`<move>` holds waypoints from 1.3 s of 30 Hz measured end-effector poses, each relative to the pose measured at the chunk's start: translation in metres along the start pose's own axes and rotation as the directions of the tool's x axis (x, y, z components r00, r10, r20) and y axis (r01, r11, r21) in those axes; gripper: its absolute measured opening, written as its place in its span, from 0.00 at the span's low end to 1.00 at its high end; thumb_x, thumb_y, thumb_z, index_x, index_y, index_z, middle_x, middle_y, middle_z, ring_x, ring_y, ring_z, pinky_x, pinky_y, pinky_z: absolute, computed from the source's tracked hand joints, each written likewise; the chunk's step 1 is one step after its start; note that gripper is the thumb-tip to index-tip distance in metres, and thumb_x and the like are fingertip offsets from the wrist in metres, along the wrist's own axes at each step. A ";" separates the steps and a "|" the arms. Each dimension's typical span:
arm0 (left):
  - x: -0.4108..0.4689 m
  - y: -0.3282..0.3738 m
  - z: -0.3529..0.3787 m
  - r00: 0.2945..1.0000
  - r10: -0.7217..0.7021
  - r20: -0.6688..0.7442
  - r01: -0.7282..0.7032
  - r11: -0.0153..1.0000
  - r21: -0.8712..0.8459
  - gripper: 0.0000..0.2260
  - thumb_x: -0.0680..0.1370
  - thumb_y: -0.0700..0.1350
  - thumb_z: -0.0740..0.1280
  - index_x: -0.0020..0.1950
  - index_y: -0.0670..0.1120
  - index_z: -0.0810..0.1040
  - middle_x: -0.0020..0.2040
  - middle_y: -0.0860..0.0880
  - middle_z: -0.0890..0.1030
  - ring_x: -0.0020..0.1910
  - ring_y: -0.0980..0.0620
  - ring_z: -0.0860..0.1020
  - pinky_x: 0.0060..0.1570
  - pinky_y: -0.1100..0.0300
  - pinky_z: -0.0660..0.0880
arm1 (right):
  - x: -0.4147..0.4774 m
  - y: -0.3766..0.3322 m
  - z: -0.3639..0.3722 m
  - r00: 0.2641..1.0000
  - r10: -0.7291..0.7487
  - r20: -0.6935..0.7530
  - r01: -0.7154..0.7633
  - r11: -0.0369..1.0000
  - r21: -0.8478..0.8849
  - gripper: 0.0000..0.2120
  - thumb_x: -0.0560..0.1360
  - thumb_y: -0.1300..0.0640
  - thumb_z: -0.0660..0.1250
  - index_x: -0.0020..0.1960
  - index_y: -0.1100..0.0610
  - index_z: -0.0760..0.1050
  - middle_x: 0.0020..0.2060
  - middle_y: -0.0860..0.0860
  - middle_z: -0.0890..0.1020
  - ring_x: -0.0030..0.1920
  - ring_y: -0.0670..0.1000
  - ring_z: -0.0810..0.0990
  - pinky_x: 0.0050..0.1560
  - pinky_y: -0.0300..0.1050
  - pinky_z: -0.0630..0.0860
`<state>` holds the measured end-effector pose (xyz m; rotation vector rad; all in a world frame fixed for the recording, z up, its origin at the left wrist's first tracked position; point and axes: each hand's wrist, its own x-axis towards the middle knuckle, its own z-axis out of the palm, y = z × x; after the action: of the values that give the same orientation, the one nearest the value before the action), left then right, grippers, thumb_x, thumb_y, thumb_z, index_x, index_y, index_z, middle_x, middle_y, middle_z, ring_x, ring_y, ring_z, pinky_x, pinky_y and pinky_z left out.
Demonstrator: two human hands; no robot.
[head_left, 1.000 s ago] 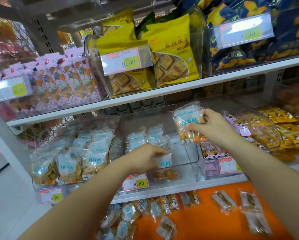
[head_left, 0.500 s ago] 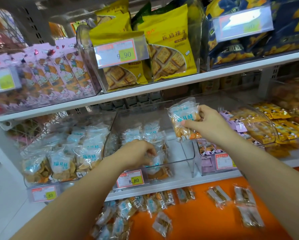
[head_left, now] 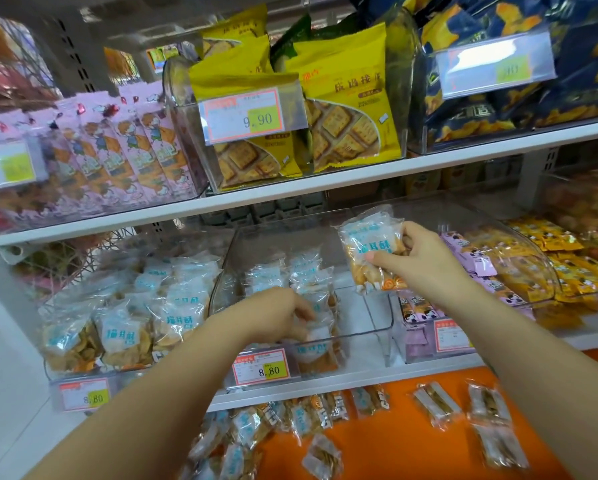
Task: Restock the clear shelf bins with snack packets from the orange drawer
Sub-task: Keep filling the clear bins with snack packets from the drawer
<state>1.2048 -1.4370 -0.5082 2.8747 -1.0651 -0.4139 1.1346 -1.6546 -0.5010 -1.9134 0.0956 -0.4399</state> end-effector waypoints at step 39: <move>0.057 -0.021 -0.036 0.768 -0.343 -0.541 -0.191 0.683 -0.705 0.18 0.71 0.46 0.75 0.59 0.47 0.76 0.50 0.51 0.78 0.49 0.54 0.76 0.44 0.67 0.70 | 0.060 0.032 0.015 0.976 -0.188 0.110 0.216 0.887 -0.408 0.30 0.71 0.49 0.72 0.71 0.52 0.68 0.66 0.49 0.74 0.64 0.48 0.73 0.62 0.41 0.68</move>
<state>1.2690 -1.4594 -0.4901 2.0412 -0.4627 0.1511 1.1998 -1.6697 -0.5194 -2.3737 -0.0617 -0.5253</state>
